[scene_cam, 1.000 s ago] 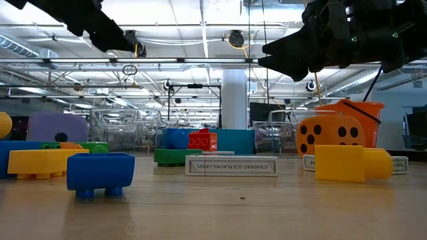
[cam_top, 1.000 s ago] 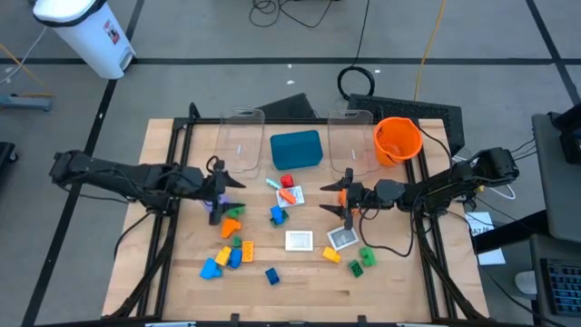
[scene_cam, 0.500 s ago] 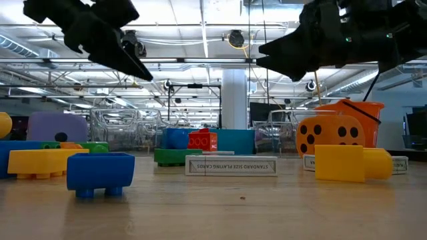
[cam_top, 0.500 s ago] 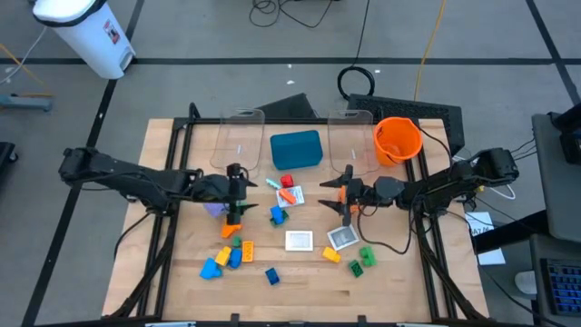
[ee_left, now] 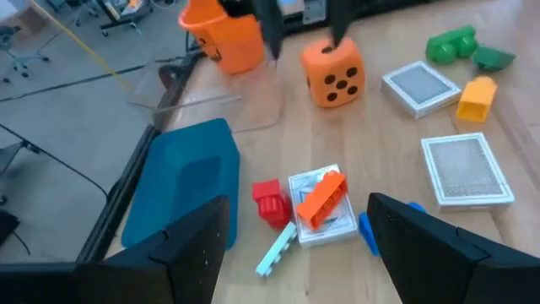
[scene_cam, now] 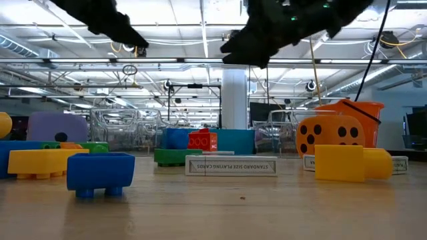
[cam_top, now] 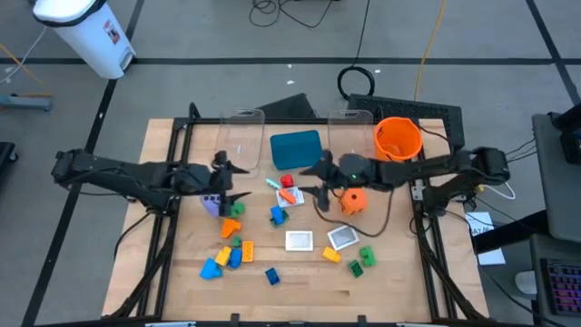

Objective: Pick & Place Toys
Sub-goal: Put the red game piece into the blue bin

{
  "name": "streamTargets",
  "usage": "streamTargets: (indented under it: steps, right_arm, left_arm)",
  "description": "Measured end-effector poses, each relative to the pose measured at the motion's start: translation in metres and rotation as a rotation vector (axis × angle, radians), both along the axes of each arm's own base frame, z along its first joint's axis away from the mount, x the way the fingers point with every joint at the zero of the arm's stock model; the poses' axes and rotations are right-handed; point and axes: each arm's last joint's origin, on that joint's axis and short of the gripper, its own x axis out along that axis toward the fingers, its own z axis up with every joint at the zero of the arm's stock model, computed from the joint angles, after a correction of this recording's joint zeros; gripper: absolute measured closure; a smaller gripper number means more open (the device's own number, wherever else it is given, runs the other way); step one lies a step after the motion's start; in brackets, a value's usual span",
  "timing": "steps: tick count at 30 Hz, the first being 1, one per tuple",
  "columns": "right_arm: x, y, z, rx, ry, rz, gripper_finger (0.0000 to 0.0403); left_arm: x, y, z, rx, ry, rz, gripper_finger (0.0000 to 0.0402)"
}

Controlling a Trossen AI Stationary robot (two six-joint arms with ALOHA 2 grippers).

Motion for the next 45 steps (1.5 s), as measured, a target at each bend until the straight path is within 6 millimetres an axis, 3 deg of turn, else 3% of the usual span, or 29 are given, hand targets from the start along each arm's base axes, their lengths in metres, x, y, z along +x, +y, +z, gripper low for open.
streamTargets:
  steps: [6, 13, 26, 37, 45]
  right_arm:
    - [0.02, -0.019, -0.022, 0.037, 0.09, -0.062, 0.0185]
    - [0.033, -0.016, -0.048, 0.085, 0.127, -0.067, 0.0187]
    - [0.048, -0.006, -0.084, 0.158, 0.169, -0.109, 0.0193]
    - [0.046, -0.012, -0.089, 0.072, 0.201, -0.241, 0.0193]
    - [0.049, -0.013, -0.098, 0.072, 0.208, -0.245, 0.0193]
  left_arm:
    - [-0.03, 0.004, 0.009, -0.101, -0.016, 0.06, 0.0112]
    - [-0.044, 0.005, 0.003, -0.142, 0.067, 0.094, 0.0112]
    - [-0.031, 0.005, -0.042, -0.1, 0.156, 0.125, 0.0112]
    - [-0.017, 0.004, -0.042, 0.007, 0.101, 0.062, 0.0112]
    - [-0.013, 0.007, -0.037, 0.04, 0.049, 0.06, 0.0112]
